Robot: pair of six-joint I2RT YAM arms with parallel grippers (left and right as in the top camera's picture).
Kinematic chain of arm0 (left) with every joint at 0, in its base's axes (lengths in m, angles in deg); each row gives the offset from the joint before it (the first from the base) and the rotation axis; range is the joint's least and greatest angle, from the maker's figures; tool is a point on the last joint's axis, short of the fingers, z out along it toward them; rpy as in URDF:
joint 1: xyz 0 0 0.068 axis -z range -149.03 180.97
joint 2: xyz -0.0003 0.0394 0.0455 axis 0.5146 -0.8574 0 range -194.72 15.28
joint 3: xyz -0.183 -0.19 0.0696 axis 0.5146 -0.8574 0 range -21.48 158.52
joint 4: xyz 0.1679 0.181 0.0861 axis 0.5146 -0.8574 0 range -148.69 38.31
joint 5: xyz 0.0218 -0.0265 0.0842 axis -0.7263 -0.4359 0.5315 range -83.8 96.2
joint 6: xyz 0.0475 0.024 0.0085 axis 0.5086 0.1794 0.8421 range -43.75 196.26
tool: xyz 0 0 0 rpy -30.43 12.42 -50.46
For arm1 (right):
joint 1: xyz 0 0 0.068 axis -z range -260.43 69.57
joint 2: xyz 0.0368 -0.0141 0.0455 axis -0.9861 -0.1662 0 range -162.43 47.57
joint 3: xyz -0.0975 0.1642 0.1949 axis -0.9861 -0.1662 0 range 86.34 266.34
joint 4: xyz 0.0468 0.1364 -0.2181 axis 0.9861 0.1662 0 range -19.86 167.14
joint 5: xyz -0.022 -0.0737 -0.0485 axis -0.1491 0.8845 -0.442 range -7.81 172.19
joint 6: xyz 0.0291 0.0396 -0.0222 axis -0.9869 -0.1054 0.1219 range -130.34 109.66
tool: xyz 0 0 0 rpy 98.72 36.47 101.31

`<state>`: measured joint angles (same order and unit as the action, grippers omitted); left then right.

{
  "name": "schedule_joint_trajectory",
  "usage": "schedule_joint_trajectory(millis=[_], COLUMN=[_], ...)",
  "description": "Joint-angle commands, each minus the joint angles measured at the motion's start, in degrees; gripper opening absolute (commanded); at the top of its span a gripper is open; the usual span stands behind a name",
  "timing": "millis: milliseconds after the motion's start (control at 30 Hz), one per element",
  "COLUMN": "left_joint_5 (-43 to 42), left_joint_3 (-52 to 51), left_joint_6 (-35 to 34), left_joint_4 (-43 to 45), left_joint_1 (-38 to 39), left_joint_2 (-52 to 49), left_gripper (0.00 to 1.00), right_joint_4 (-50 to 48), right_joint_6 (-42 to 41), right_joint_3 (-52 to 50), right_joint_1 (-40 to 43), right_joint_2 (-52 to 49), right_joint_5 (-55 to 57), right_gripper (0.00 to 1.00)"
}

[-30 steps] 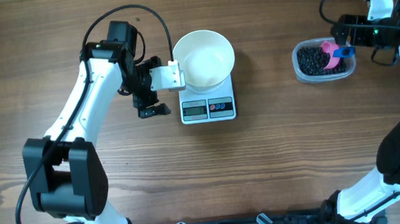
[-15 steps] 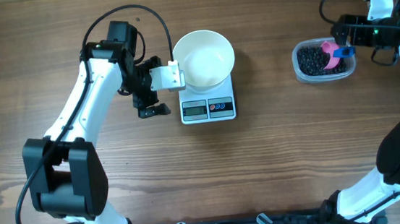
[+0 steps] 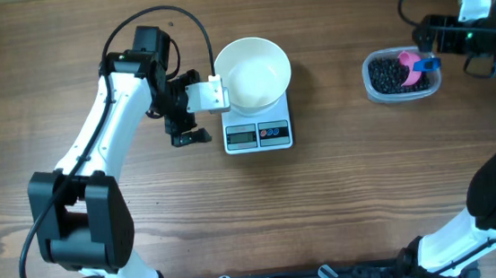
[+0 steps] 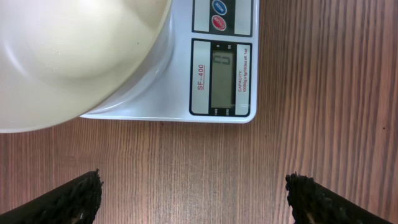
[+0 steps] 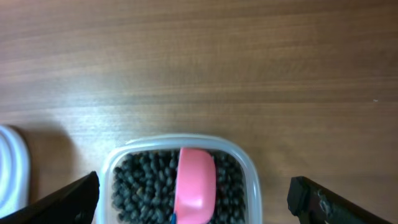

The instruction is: Scoop item into bowl and weigh 150g on scale

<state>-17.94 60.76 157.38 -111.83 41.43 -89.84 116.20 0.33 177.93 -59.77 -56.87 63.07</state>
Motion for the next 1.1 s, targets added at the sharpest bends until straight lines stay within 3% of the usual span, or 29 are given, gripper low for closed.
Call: schedule_joint_trajectory(millis=[0, 167, 300, 600, 733, 1067], left_joint_5=[-1.55, -1.55, -1.55, -1.55, -1.55, -1.55], left_joint_3=[0.22, 0.22, 0.22, 0.22, 0.22, 0.22], left_joint_6=[-0.39, -0.39, -0.39, -0.39, -0.39, -0.39], left_joint_4=[-0.02, -0.02, -0.02, -0.02, -0.02, -0.02], left_joint_1=[0.20, 0.20, 0.20, 0.20, 0.20, 0.20], left_joint_2=[-0.24, -0.24, -0.24, -0.24, -0.24, -0.24], left_gripper=[1.00, 1.00, 1.00, 1.00, 1.00, 1.00], right_joint_4=[4.57, 19.50, 20.83, 7.30, -1.36, -4.94], right_joint_6=[-0.15, -3.76, -3.48, -3.19, -4.59, -9.38], right_joint_3=[8.96, 10.69, 3.30, -11.76, -14.32, -16.22], right_joint_1=[-0.07, -0.09, -0.24, -0.24, -0.24, -0.24], right_joint_2=[4.74, 6.95, 6.93, 6.88, 6.78, 6.40], right_joint_5=[0.52, -0.07, -0.15, 0.26, 0.26, 0.66], right_gripper=[1.00, 0.99, 0.87, 0.84, 0.67, 0.57])
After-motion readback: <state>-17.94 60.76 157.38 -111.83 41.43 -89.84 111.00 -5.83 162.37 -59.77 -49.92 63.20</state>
